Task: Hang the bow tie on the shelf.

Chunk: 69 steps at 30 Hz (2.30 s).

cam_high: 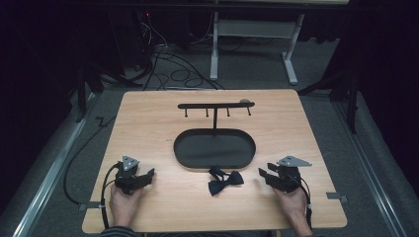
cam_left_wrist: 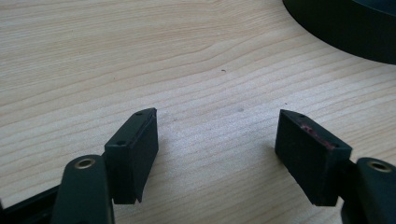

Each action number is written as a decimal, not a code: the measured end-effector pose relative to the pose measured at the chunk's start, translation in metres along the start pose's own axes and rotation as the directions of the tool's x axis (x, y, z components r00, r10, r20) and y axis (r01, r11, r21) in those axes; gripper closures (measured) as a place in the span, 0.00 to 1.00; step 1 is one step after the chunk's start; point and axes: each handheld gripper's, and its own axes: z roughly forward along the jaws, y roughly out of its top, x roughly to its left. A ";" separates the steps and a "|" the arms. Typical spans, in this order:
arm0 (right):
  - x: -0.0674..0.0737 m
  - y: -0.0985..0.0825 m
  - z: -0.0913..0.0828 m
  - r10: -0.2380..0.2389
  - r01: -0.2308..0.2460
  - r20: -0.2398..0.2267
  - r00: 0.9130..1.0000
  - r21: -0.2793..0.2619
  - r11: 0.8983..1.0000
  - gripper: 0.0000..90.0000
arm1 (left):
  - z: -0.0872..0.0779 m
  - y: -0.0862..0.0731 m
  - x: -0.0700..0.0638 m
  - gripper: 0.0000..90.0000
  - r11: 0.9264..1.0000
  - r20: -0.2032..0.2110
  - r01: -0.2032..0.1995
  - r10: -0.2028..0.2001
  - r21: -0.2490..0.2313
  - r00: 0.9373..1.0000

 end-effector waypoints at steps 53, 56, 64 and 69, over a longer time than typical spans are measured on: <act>0.067 0.029 0.018 -0.139 0.137 -0.209 0.968 -0.025 0.990 0.68 | 0.000 0.000 0.000 0.34 1.000 0.002 0.003 -0.003 -0.002 1.000; 0.072 0.030 0.020 -0.153 0.151 -0.220 0.963 -0.024 0.988 0.68 | 0.000 0.000 0.000 0.34 1.000 0.003 0.004 -0.003 -0.001 1.000; 0.079 0.034 0.027 -0.168 0.169 -0.243 0.955 -0.017 0.985 0.70 | 0.000 0.000 0.000 0.34 1.000 0.003 0.004 -0.004 -0.002 1.000; 0.081 0.035 0.032 -0.172 0.175 -0.252 0.952 -0.010 0.985 0.72 | 0.000 0.000 0.000 0.34 1.000 0.003 0.004 -0.004 -0.001 1.000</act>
